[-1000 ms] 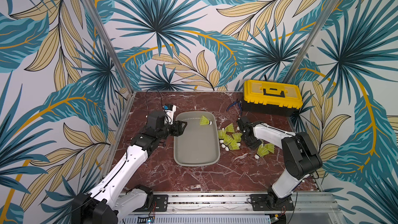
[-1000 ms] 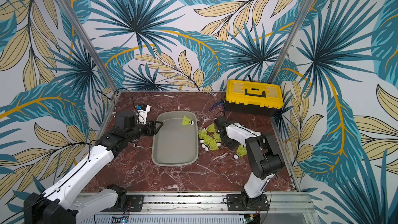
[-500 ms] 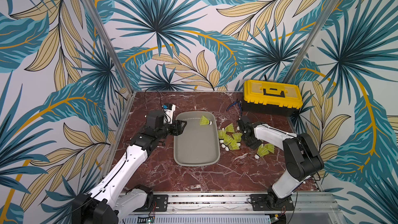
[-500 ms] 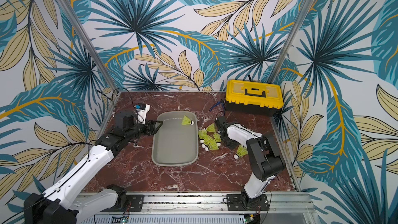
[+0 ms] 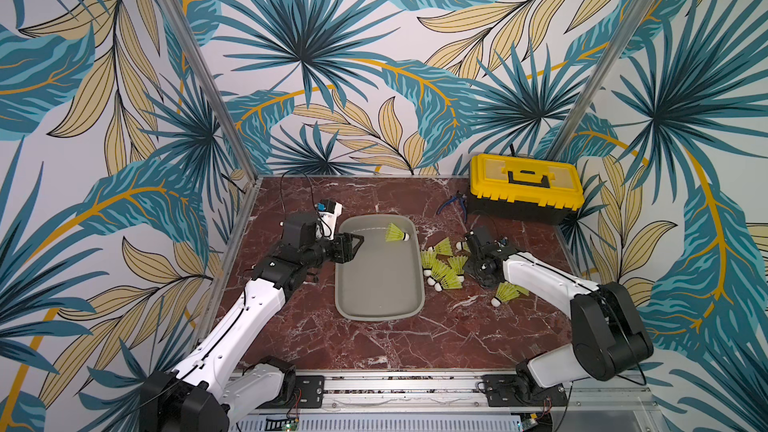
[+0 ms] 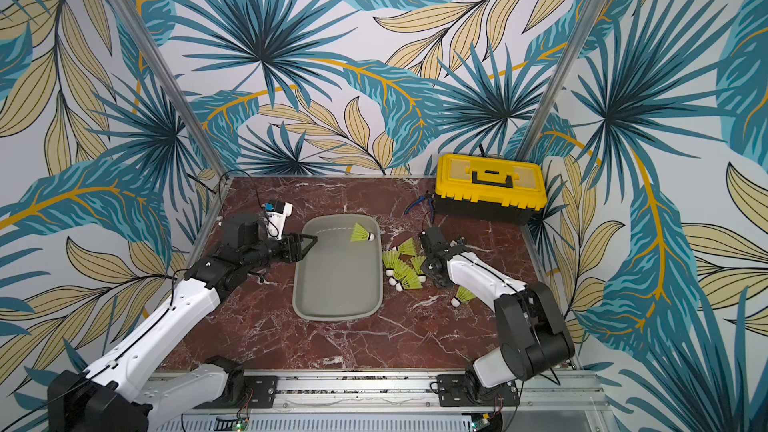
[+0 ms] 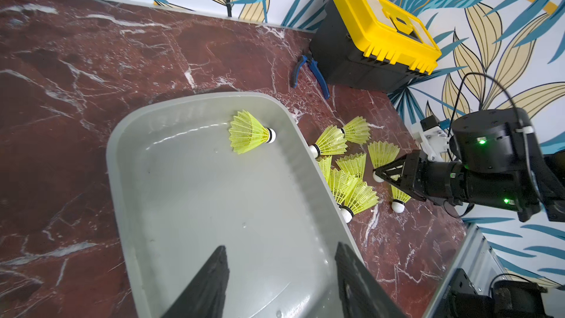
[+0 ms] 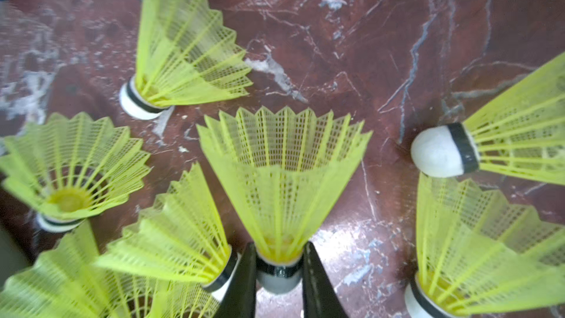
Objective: Put the shuttlecocks into the storage box
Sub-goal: Pick up the shuttlecock at the center of the board.
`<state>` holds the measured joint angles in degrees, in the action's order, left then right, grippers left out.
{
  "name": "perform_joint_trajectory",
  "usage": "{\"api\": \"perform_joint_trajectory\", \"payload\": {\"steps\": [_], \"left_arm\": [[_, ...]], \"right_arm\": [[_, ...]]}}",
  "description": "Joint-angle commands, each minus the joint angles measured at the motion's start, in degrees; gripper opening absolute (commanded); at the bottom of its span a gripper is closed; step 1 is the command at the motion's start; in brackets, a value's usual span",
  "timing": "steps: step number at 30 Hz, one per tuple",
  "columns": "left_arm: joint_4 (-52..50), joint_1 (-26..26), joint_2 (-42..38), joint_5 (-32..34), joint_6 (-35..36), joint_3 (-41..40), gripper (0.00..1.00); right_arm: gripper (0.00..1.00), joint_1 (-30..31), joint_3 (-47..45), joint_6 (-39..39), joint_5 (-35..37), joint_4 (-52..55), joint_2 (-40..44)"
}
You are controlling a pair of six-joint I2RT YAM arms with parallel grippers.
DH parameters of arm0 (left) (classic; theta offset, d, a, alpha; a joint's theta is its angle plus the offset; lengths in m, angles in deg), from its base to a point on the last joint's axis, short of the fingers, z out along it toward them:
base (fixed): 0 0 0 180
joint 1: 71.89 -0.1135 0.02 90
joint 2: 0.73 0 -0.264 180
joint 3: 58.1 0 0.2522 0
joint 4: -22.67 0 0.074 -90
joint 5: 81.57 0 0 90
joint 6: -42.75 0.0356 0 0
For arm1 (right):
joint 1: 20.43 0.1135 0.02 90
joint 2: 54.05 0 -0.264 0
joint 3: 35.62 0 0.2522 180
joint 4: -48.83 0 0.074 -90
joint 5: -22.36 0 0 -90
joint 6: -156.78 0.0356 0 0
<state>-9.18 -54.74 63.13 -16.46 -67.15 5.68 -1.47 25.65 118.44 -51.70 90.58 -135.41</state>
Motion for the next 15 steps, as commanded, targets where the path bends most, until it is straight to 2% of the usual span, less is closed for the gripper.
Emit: {"api": "perform_joint_trajectory", "payload": {"steps": [1,10,15], "left_arm": [[1.53,-0.11,2.28,-6.38,0.25,2.56,0.58],[-2.38,4.56,9.91,-10.45,5.1,11.1,0.58],[-7.06,7.54,14.69,-11.87,9.62,17.43,0.58]], "right_arm": [[0.0,0.14,-2.68,-8.86,-1.7,-3.85,4.79],[0.01,0.2,-5.33,-30.99,-17.32,-13.17,13.26],[0.01,0.13,-4.24,-37.62,-29.0,-14.98,13.48]]}}
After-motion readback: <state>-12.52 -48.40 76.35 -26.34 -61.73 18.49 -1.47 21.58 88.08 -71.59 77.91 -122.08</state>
